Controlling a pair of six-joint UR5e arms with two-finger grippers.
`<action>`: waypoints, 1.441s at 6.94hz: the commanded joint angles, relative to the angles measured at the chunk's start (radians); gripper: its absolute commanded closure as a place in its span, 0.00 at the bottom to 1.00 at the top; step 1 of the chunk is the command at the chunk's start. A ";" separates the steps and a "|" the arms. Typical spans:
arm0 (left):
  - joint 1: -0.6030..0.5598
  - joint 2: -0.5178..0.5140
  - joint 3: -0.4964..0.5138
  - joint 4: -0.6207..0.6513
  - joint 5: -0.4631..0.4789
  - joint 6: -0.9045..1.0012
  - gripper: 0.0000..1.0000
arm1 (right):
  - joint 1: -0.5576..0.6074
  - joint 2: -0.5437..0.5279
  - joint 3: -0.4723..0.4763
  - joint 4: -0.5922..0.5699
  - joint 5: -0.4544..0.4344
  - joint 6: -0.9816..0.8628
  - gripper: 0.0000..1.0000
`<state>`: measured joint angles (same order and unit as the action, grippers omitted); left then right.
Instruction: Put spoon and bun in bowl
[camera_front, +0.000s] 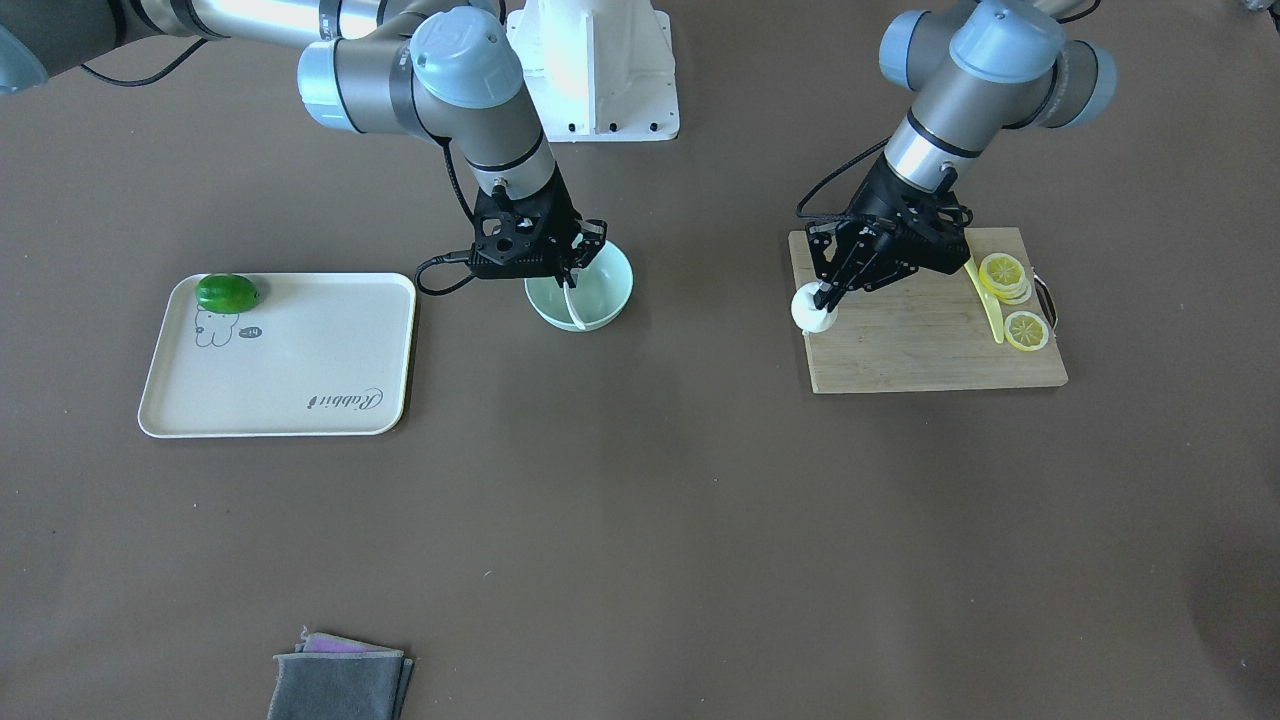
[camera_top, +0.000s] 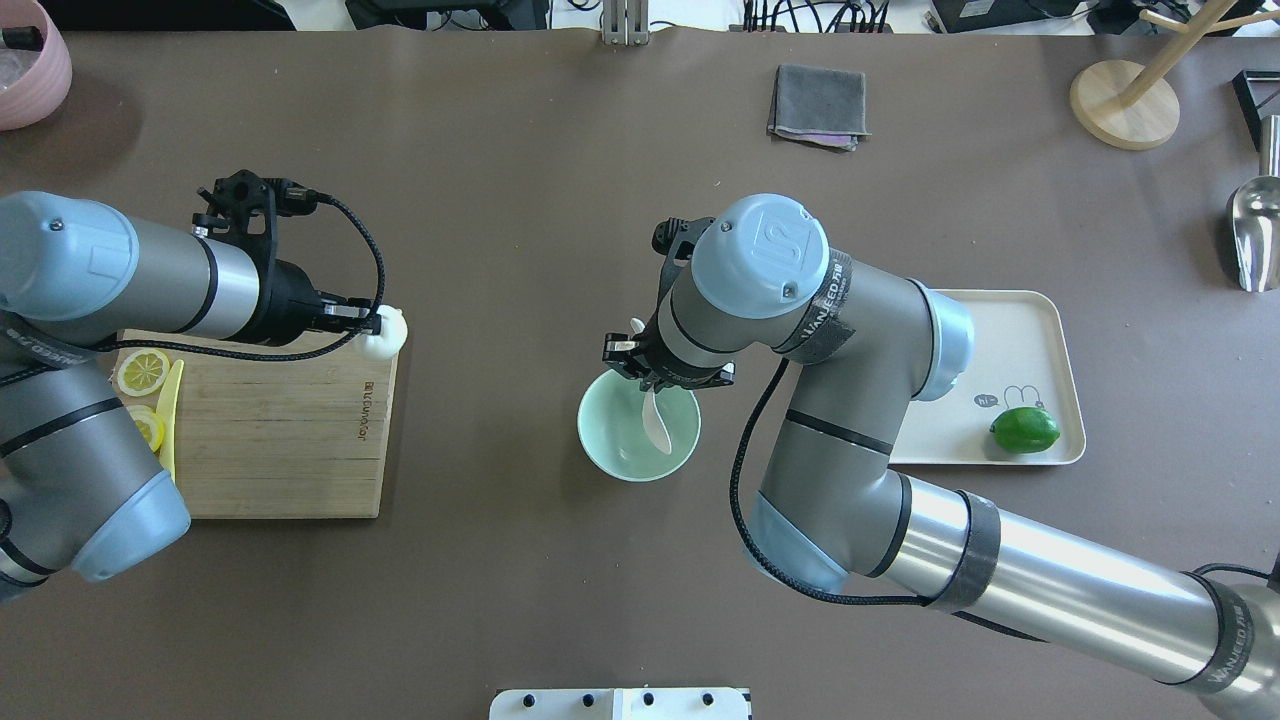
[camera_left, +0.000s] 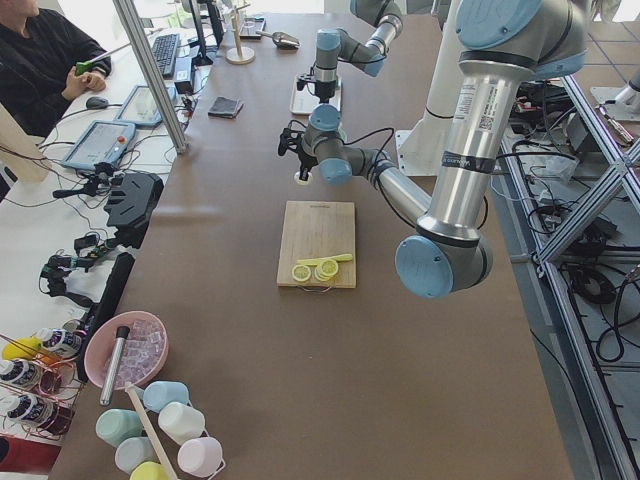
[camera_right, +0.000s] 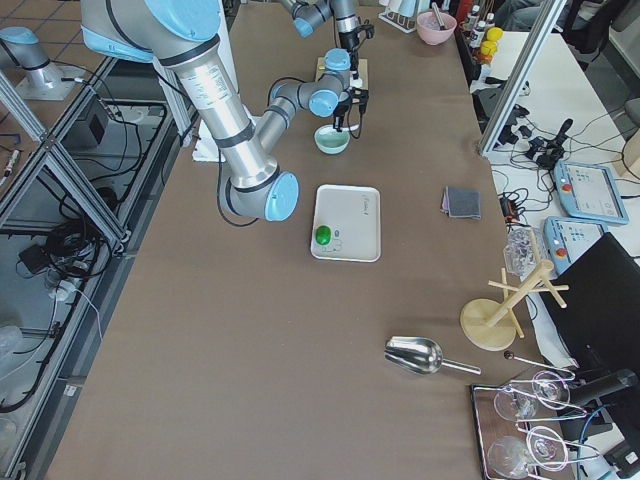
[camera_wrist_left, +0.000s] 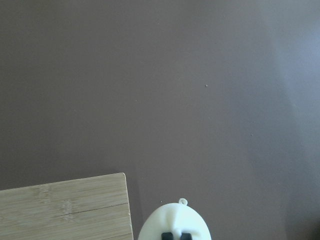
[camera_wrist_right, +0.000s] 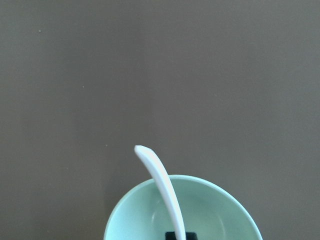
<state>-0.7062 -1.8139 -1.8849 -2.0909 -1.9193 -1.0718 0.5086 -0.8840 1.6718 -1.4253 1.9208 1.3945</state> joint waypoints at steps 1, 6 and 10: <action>0.002 -0.001 0.004 0.000 -0.001 0.000 1.00 | -0.002 -0.001 -0.015 0.005 -0.009 -0.008 0.01; 0.022 -0.219 0.081 0.089 -0.001 -0.089 1.00 | 0.233 -0.088 0.095 -0.099 0.208 -0.163 0.00; 0.196 -0.404 0.166 0.091 0.122 -0.256 1.00 | 0.370 -0.248 0.146 -0.199 0.214 -0.526 0.00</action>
<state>-0.5641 -2.1536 -1.7636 -2.0005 -1.8602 -1.2919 0.8470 -1.0952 1.8175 -1.6228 2.1328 0.9407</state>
